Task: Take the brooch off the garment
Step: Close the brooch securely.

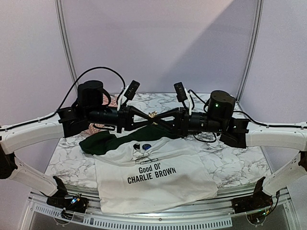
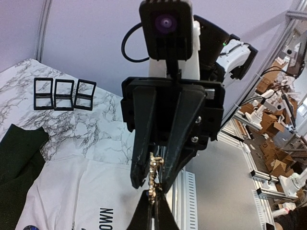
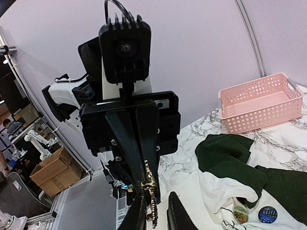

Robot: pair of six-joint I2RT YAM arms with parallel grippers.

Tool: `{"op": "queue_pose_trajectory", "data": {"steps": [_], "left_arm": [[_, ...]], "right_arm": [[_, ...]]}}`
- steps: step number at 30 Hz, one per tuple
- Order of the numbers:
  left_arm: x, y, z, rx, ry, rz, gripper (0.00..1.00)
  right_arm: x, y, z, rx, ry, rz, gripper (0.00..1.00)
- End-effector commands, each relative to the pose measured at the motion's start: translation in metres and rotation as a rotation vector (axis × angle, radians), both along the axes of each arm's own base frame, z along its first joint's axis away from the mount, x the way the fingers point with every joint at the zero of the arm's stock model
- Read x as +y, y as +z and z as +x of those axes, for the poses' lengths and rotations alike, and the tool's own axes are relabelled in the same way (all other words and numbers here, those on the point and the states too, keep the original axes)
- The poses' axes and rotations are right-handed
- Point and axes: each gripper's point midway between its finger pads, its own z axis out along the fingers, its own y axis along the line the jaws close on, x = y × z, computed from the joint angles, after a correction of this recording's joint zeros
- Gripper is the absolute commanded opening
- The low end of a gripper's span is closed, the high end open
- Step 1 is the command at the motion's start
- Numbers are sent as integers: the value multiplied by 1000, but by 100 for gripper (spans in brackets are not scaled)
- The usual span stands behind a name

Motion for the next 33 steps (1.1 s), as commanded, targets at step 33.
{"op": "queue_pose_trajectory", "data": {"steps": [33], "left_arm": [[3, 15, -2, -52, 5, -25, 0]], "right_arm": [[-11, -11, 31, 94, -120, 2, 10]]}}
